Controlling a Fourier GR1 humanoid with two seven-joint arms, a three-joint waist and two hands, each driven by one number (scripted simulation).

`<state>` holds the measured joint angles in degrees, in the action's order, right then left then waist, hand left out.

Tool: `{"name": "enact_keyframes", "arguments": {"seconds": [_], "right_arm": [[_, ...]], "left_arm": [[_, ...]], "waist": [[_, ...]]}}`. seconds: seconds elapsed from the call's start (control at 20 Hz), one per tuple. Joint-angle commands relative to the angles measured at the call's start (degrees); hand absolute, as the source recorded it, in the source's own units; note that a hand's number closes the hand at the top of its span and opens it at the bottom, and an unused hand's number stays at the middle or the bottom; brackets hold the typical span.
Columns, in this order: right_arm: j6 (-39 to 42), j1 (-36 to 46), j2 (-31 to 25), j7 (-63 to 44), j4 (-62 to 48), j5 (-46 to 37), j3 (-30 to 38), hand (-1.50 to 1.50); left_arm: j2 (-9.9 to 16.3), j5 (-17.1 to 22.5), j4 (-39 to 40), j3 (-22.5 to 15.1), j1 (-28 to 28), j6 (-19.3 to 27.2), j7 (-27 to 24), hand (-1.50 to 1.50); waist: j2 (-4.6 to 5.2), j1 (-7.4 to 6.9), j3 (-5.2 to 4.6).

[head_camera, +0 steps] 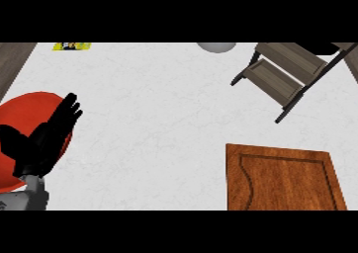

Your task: Pick the eggplant from the cutting board and place it in the tiered basket

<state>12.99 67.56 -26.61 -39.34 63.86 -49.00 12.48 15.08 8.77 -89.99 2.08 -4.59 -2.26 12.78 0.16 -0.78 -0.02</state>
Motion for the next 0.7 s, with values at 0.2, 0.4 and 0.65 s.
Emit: {"name": "enact_keyframes", "arguments": {"seconds": [0.2,0.4,0.65], "right_arm": [[-17.8,-0.7,0.1,8.6,-8.7,-2.8,2.5,1.50],[-20.8,4.2,1.7,9.9,-17.1,-3.7,1.7,-1.50],[-22.8,6.1,0.1,13.9,-21.6,-2.2,3.4,-1.50]], "left_arm": [[-0.7,-0.5,-0.3,0.0,2.1,-1.0,-1.8,0.00],[-2.1,-2.0,-2.5,-1.8,3.2,-0.4,-0.5,0.00],[-0.1,-0.2,1.6,1.8,-2.5,-1.7,1.0,0.00]], "waist": [[0.18,-0.53,0.01],[0.17,-0.86,0.01],[0.22,-0.38,0.01]]}}
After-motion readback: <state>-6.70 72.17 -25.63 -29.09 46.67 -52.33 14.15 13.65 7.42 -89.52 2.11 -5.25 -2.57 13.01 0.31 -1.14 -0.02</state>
